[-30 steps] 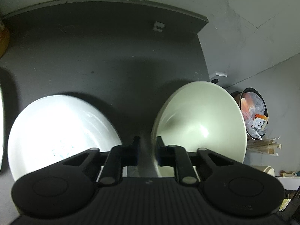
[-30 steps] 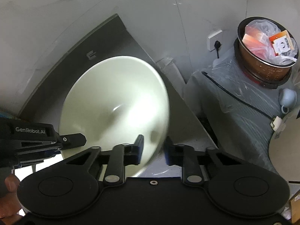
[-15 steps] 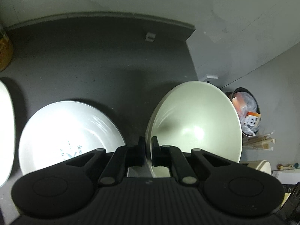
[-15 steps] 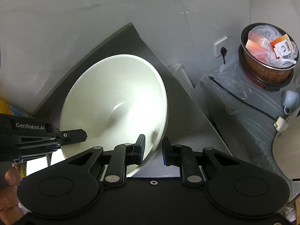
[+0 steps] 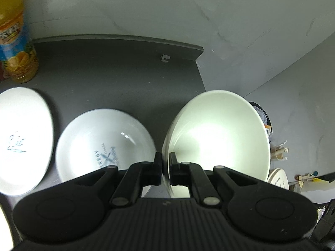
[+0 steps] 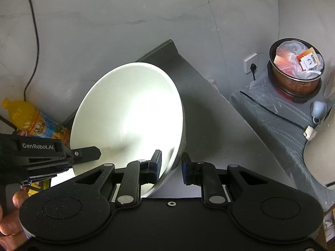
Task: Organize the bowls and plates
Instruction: 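Lift the smaller cream bowl and carry it over the stacked bowls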
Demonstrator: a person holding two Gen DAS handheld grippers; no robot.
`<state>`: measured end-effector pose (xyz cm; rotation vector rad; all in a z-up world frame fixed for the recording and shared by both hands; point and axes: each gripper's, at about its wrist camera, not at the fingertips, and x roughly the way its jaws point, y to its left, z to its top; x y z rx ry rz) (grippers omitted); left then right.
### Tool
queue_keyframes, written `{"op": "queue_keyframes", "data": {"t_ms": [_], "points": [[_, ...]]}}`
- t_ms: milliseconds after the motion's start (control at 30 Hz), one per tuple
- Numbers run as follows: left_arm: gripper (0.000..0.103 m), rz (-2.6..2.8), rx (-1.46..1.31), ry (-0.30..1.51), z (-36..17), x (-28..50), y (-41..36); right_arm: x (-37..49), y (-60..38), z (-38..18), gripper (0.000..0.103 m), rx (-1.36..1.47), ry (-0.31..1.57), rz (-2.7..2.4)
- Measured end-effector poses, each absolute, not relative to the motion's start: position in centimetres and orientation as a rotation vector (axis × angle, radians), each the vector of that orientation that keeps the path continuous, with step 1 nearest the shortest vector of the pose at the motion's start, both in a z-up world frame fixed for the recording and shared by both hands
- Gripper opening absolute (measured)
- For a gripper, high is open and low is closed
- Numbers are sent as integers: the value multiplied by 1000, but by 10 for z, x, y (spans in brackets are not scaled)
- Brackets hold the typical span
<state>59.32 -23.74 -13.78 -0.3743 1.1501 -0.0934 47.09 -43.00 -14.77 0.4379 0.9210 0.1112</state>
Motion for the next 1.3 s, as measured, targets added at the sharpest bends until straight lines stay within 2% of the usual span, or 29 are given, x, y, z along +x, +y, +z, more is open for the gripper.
{"op": "queue_keyframes", "data": {"t_ms": [800, 1300], "points": [[6, -141, -372, 1133, -119, 503, -185, 389, -380, -138, 20, 388, 906, 112], [9, -131, -358, 1200, -139, 465, -160, 360, -354, -153, 20, 359, 965, 120]]}}
